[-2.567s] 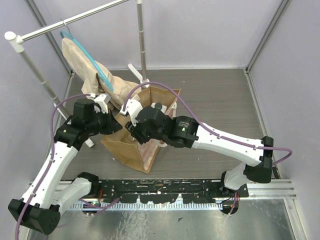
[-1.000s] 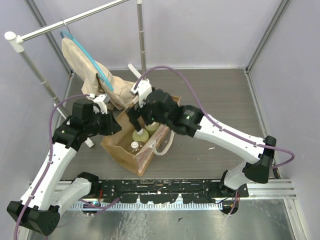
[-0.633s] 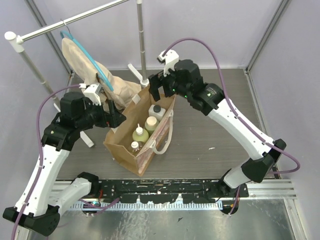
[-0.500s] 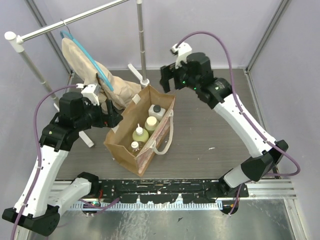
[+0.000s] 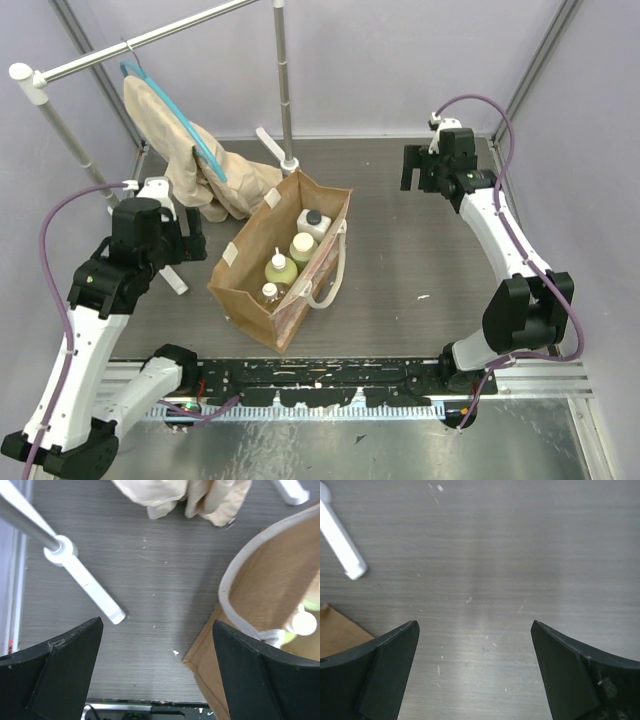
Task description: Place the personal care products into the canvas bag
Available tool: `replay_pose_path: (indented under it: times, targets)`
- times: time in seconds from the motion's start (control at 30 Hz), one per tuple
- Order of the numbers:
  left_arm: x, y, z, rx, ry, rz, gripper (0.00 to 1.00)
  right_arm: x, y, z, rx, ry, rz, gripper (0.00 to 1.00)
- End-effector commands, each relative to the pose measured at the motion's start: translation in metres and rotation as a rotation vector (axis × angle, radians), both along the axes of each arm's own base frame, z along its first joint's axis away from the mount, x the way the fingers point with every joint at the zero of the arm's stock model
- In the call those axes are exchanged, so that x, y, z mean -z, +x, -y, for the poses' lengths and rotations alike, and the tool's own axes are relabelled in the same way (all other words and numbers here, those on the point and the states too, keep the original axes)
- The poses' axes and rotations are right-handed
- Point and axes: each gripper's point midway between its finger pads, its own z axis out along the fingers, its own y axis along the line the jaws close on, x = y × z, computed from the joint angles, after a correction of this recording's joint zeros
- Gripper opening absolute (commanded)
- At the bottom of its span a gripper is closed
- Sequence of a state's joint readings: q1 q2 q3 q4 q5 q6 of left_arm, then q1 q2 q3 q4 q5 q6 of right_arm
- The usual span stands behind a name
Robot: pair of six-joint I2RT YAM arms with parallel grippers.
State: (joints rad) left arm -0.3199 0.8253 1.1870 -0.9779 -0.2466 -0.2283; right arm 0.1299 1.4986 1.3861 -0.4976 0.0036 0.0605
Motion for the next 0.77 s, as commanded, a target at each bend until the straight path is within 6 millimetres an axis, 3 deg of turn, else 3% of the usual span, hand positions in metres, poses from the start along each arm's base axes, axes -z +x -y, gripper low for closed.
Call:
replay_pose_path:
  times: [0.0, 0.23, 0.73]
  targets:
    - [0.016, 0.001, -0.023, -0.105, 0.098, -0.055, 0.98, -0.003, -0.001, 0.024, 0.128, 0.001, 0.072, 1.00]
    - [0.028, 0.004, -0.033, -0.214, 0.113, -0.096, 0.98, 0.024, -0.010, 0.030, 0.139, -0.002, 0.036, 1.00]
    - [0.030, 0.009, -0.030, -0.225, 0.077, -0.063, 0.98, 0.019, -0.012, 0.024, 0.110, 0.021, 0.045, 1.00]
